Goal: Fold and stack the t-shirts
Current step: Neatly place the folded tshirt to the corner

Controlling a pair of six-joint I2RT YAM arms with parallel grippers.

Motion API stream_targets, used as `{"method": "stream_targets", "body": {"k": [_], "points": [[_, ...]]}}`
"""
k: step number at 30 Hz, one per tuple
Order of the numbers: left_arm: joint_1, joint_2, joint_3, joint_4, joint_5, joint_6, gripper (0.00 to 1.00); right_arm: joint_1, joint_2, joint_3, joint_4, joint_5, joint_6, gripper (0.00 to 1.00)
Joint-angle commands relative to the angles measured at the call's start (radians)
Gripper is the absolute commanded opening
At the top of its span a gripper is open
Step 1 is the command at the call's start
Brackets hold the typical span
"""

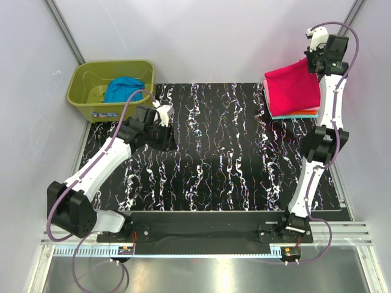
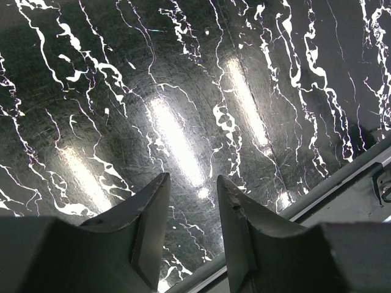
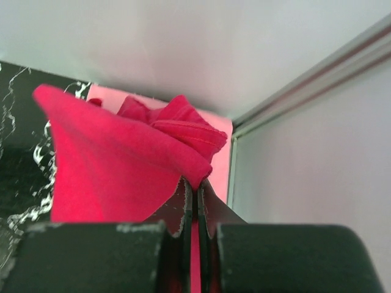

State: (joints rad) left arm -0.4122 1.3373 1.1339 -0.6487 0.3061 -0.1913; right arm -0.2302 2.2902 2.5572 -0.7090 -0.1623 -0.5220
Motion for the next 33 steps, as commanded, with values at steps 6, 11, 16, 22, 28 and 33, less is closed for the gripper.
{"method": "stream_targets", "body": {"k": [6, 11, 16, 22, 28, 33], "points": [[0.003, 0.022, 0.004, 0.023, -0.039, 0.009, 0.42, -0.029, 0.225, 0.235, 0.176, -0.109, 0.0, 0.0], [0.003, 0.037, 0.006, 0.02, -0.068, 0.012, 0.42, -0.041, 0.316, 0.239, 0.348, -0.068, 0.03, 0.0], [0.003, 0.059, 0.009, 0.017, -0.078, 0.012, 0.42, -0.067, 0.382, 0.248, 0.434, -0.063, 0.1, 0.0], [0.001, 0.072, 0.012, 0.017, -0.081, 0.01, 0.42, -0.098, 0.423, 0.261, 0.474, -0.029, 0.158, 0.0], [0.003, 0.079, 0.013, 0.015, -0.084, 0.009, 0.42, -0.112, 0.439, 0.262, 0.499, -0.045, 0.194, 0.0], [0.003, 0.083, 0.015, 0.015, -0.09, 0.009, 0.42, -0.112, 0.457, 0.262, 0.56, -0.069, 0.255, 0.2]]}}
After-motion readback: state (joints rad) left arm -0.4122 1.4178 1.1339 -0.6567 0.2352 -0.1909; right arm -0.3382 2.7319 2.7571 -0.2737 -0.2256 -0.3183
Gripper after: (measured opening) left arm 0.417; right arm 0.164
